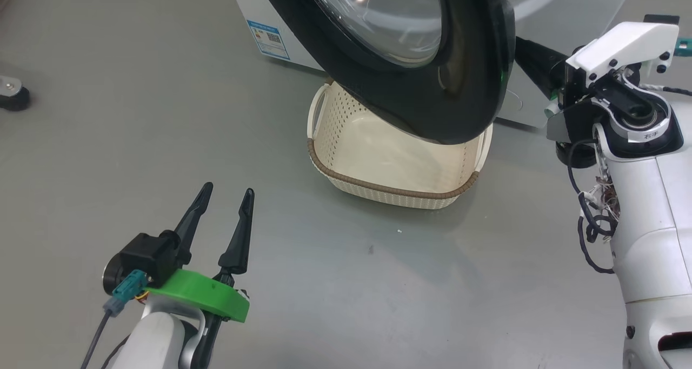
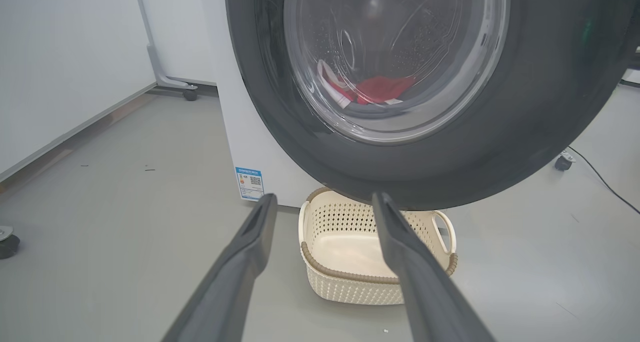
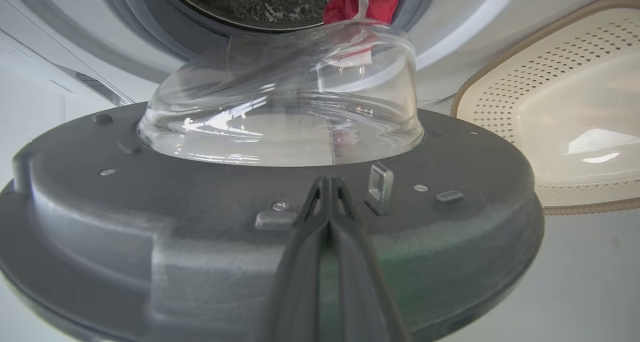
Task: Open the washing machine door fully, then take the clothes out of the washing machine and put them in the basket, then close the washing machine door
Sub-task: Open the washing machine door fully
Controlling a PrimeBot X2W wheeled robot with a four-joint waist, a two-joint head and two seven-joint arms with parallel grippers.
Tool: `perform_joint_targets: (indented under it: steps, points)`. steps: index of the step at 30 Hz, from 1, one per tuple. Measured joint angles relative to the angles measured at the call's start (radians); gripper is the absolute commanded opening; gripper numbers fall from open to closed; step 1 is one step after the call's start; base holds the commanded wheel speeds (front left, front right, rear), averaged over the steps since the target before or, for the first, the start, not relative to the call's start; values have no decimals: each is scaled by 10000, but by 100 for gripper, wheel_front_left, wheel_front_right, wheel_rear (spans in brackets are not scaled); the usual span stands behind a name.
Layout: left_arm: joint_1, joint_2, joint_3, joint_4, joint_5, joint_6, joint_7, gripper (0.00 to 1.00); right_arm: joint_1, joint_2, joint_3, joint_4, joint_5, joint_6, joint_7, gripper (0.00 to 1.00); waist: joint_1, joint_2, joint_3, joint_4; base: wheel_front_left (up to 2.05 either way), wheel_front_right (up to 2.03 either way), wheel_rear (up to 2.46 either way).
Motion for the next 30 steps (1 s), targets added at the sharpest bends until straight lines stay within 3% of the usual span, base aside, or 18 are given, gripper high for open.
perform_joint_targets:
  steps: [30]
  points:
    - [279, 4, 192, 40, 351, 0, 0, 100, 820, 360, 1302, 222, 441, -12, 988, 0, 0, 0, -880, 27, 0, 0, 0]
